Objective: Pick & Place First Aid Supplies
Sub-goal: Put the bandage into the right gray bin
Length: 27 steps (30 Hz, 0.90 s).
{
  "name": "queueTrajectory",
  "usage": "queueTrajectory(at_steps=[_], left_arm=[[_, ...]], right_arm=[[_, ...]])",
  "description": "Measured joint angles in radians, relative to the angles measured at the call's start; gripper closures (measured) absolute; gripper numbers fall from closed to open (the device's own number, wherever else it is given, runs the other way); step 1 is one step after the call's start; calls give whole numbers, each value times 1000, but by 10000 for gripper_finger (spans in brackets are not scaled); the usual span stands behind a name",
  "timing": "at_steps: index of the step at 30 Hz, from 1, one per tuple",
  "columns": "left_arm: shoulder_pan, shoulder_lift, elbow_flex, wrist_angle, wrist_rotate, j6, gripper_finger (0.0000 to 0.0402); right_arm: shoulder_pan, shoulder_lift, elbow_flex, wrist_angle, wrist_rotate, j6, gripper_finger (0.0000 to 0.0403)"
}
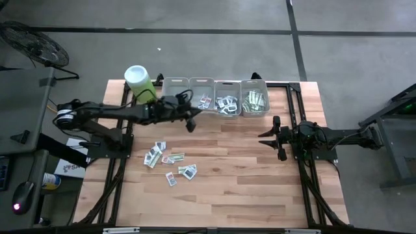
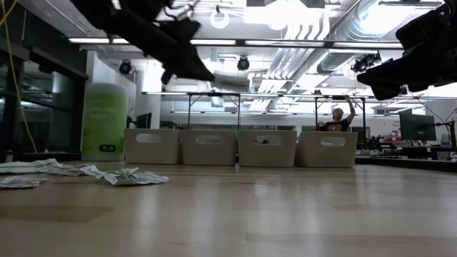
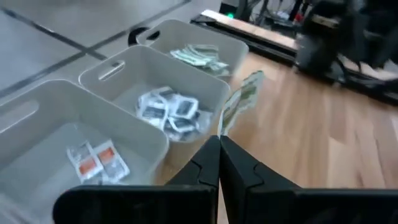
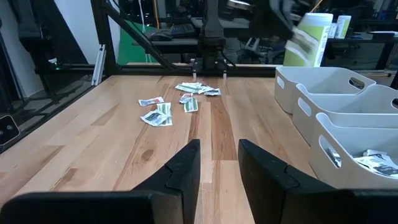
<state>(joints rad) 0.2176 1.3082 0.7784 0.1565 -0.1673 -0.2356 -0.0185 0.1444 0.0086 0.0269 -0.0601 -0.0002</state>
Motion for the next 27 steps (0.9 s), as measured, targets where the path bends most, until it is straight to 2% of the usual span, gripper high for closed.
queueTrajectory(at_steps=[5, 13, 21, 27], left_arm=[[58, 194, 134, 46, 52, 14, 401], [140, 549, 553, 19, 182, 53, 401], [201, 854, 1043, -288, 304, 112, 401], [234, 986, 1310, -502, 385, 211, 401]], right_arm=[[0, 1, 0, 0, 1, 0, 299], [0, 11, 0, 0, 2, 0, 300], [0, 13, 0, 0, 1, 0, 299], [0, 13, 0, 0, 1, 0, 300]])
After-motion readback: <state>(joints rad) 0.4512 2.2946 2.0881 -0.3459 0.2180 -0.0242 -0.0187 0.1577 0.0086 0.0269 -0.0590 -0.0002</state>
